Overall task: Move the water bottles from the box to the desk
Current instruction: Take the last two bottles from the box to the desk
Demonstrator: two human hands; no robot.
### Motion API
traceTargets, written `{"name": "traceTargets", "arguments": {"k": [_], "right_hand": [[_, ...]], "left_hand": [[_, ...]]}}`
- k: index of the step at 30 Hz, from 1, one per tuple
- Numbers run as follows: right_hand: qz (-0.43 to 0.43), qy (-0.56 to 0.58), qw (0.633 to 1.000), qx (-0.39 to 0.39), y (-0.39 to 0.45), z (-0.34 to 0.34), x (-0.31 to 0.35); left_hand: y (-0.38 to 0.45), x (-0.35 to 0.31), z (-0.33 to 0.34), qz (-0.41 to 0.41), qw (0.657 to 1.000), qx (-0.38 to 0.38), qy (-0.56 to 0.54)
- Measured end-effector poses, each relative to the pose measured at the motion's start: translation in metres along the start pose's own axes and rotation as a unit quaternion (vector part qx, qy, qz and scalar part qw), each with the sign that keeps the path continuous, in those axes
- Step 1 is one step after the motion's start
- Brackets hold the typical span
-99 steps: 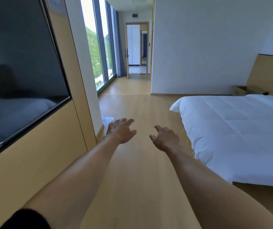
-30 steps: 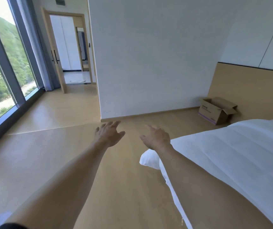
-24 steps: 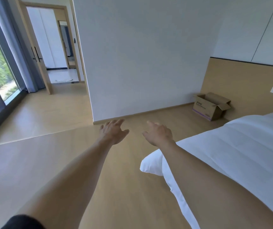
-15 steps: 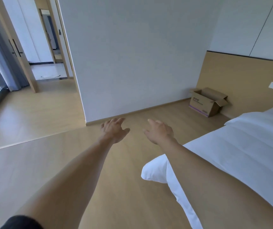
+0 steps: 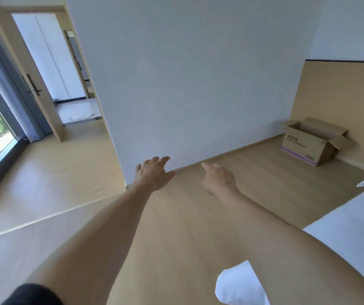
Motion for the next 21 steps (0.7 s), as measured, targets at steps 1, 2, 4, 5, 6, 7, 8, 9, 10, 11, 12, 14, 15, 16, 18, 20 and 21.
{"name": "traceTargets", "arguments": {"k": [1, 2, 4, 5, 6, 7, 8, 9, 10, 11, 12, 14, 15, 16, 18, 20, 21], "right_hand": [[-0.001, -0.002, 1.000, -0.002, 0.021, -0.011, -0.001], [-0.001, -0.004, 1.000, -0.005, 0.042, -0.021, -0.003], [0.000, -0.005, 1.000, -0.001, 0.078, -0.039, -0.006], [0.000, -0.007, 1.000, 0.002, 0.095, -0.044, -0.007], [0.000, -0.009, 1.000, 0.000, 0.111, -0.049, -0.009], [0.002, -0.011, 1.000, -0.003, 0.127, -0.055, -0.012], [0.004, -0.009, 1.000, -0.005, 0.144, -0.060, -0.016], [0.009, -0.007, 1.000, -0.007, 0.160, -0.065, -0.022], [0.015, -0.008, 1.000, -0.009, 0.175, -0.071, -0.028], [0.023, -0.008, 1.000, -0.011, 0.190, -0.075, -0.035], [0.033, -0.007, 0.999, -0.013, 0.205, -0.080, -0.044], [0.057, -0.002, 0.998, -0.022, 0.235, -0.091, -0.064], [0.071, 0.001, 0.997, -0.028, 0.249, -0.097, -0.074], [0.086, 0.006, 0.996, -0.034, 0.264, -0.104, -0.085], [0.122, 0.016, 0.991, -0.046, 0.294, -0.117, -0.108], [0.155, 0.028, 0.986, -0.056, 0.325, -0.130, -0.128], [0.171, 0.037, 0.983, -0.061, 0.341, -0.138, -0.138]], "left_hand": [[0.022, -0.001, -0.008, -0.001, 1.000, -0.004, 0.000], [0.043, -0.003, -0.015, 0.000, 1.000, -0.010, 0.000], [0.081, -0.010, -0.027, 0.007, 1.000, -0.012, -0.006], [0.099, -0.015, -0.032, 0.011, 1.000, -0.011, -0.006], [0.117, -0.019, -0.036, 0.014, 1.000, -0.012, -0.006], [0.136, -0.024, -0.040, 0.015, 1.000, -0.013, -0.004], [0.155, -0.031, -0.044, 0.018, 1.000, -0.010, -0.002], [0.175, -0.039, -0.047, 0.025, 1.000, -0.007, 0.000], [0.195, -0.048, -0.050, 0.035, 0.999, -0.005, 0.003], [0.214, -0.058, -0.050, 0.047, 0.999, -0.003, 0.006], [0.233, -0.069, -0.050, 0.060, 0.998, -0.002, 0.008], [0.273, -0.091, -0.050, 0.086, 0.996, 0.004, 0.013], [0.294, -0.101, -0.049, 0.098, 0.995, 0.009, 0.015], [0.315, -0.112, -0.049, 0.110, 0.994, 0.013, 0.017], [0.359, -0.134, -0.051, 0.142, 0.990, 0.017, 0.021], [0.404, -0.155, -0.054, 0.173, 0.984, 0.021, 0.023], [0.426, -0.165, -0.056, 0.188, 0.982, 0.024, 0.024]]}}
Point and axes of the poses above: each hand's wrist, its own y-axis towards the middle knuckle, its own z-axis out of the palm, x = y × z, the point moved 8 cm from there along y, towards the middle knuckle, and after that the axes turned 15 degrees about x, right-handed, at the moved point
